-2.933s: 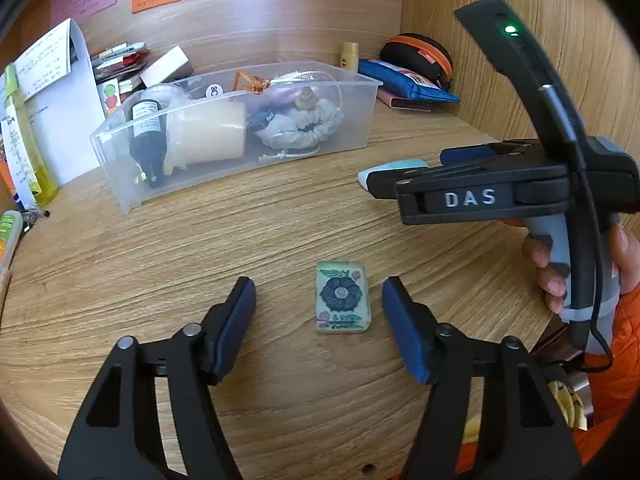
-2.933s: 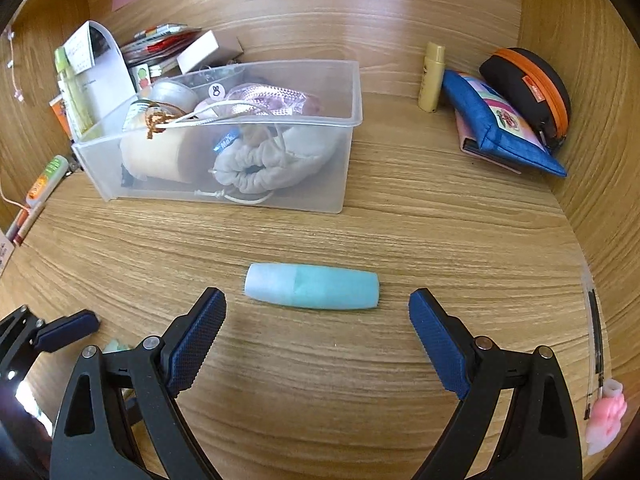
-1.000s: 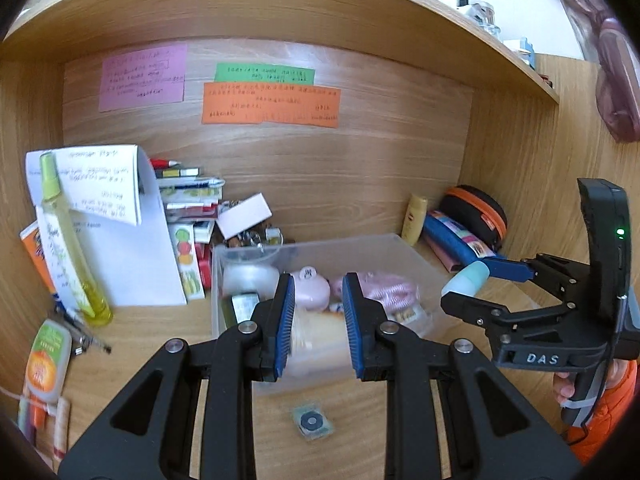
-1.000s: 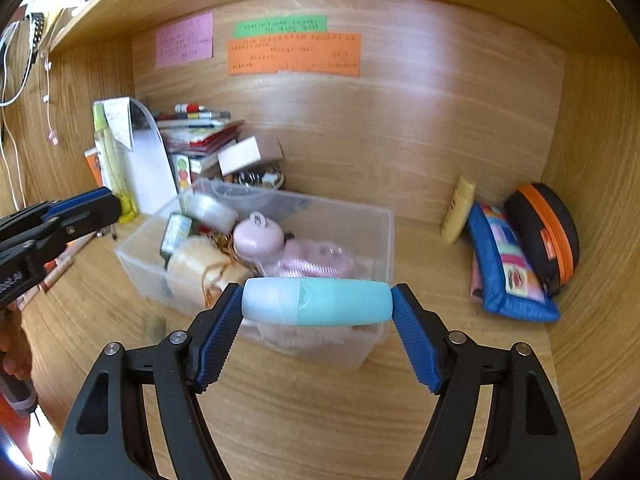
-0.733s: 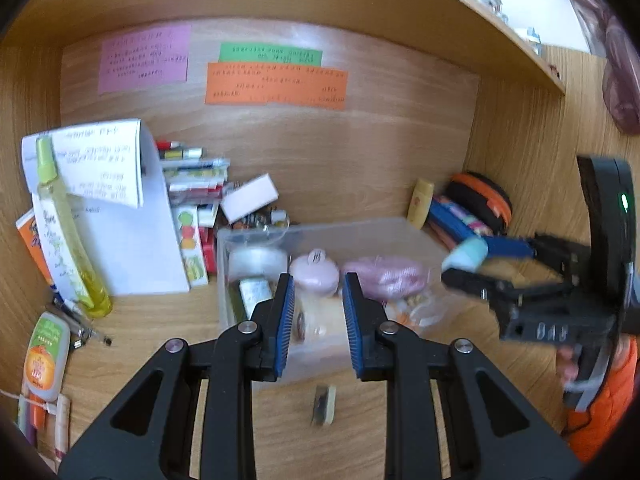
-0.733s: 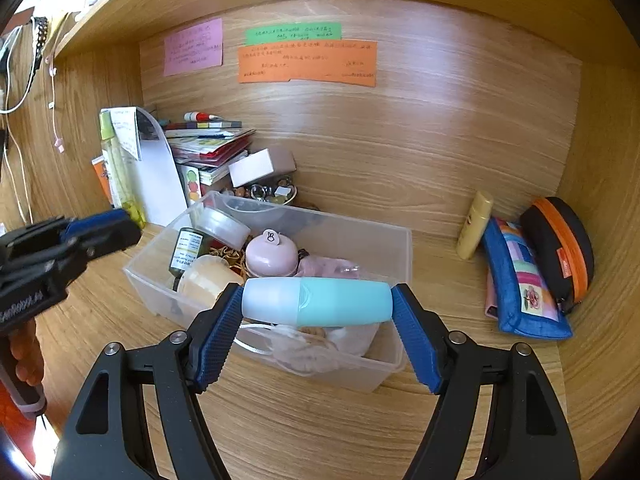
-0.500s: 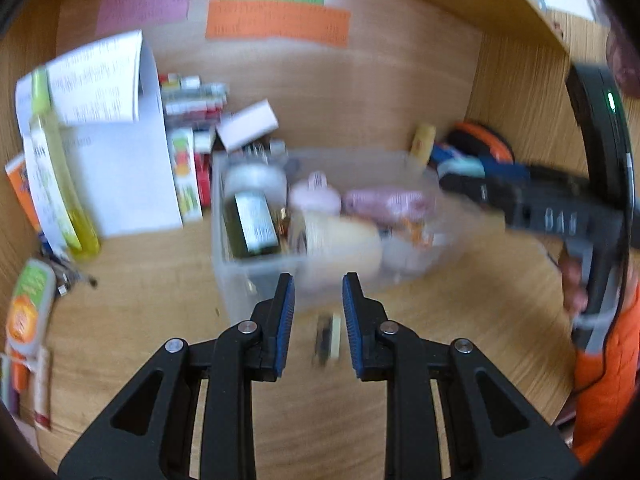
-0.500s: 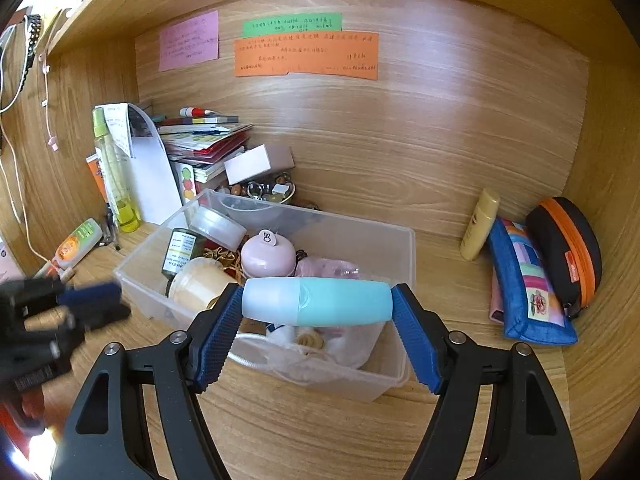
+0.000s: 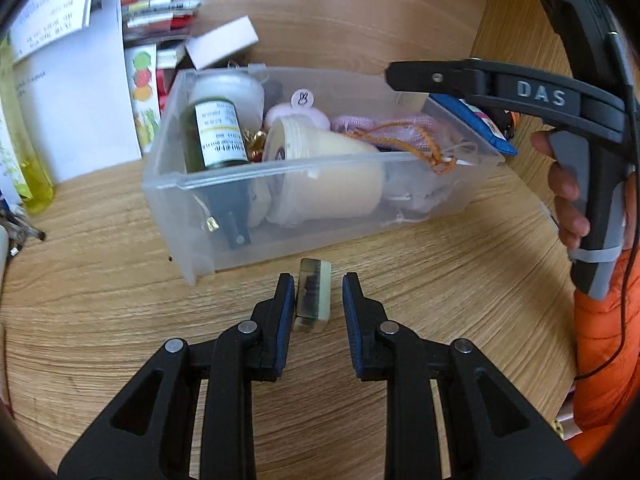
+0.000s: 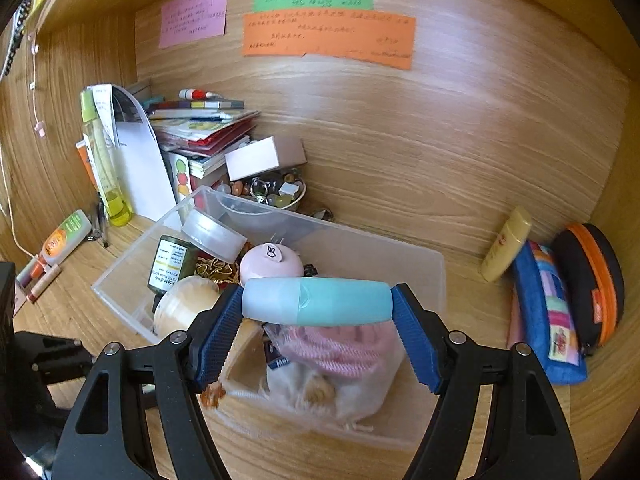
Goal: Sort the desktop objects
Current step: 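Lift packet with left gripper while right gripper carries blue tube over bin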
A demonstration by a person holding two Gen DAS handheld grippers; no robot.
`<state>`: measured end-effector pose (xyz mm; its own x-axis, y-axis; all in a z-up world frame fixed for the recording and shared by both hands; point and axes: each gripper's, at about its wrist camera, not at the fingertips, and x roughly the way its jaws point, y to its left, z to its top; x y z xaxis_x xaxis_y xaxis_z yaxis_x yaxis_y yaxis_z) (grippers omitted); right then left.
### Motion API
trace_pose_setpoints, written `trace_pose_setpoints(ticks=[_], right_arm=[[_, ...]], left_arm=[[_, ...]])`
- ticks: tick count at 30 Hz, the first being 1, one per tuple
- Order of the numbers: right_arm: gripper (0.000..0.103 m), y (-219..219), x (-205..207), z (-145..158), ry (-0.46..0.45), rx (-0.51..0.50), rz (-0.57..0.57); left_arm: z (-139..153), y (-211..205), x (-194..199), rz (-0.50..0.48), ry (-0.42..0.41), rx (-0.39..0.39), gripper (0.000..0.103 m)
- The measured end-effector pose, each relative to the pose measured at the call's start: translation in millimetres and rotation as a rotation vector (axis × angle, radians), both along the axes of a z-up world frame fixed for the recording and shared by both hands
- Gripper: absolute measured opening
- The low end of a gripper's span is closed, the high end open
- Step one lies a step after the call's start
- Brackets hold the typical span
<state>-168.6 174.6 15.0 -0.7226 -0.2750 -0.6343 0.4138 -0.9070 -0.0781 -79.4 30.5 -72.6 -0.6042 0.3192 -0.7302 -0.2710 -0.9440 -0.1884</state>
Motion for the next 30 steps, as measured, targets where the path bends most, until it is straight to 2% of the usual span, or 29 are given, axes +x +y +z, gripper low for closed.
trace_pose_setpoints(ticks=[1, 7, 16, 24, 30], right_arm=[[0.071, -1.6, -3.3, -2.6, -0.007, -0.002, 0.000], [0.071, 0.1, -19.1, -26.7, -0.091, -0.043, -0.016], [0.072, 5.9, -29.2, -36.7, -0.130, -0.090, -0.044], [0.074, -3.9, -27.0, -44.6, -0.123, -0.030, -0.057], [0.080, -3.0, -27.2, -44.5, -0.133, -0.032, -0.072]], left_arm=[[-1.4, -0.7, -1.6, 0.002, -0.010, 0.006, 0.017], [-3.3, -4.7, -0.8, 0.034, -0.010, 0.021, 0.015], [1.3, -24.5, 21.8, 0.123, 0.016, 0.100, 0.015], [21.4, -58.0, 35.8, 0.230, 0.060, 0.161, 0.015], [51.7, -66.7, 33.5, 0.258, 0.140, 0.145, 0.015]])
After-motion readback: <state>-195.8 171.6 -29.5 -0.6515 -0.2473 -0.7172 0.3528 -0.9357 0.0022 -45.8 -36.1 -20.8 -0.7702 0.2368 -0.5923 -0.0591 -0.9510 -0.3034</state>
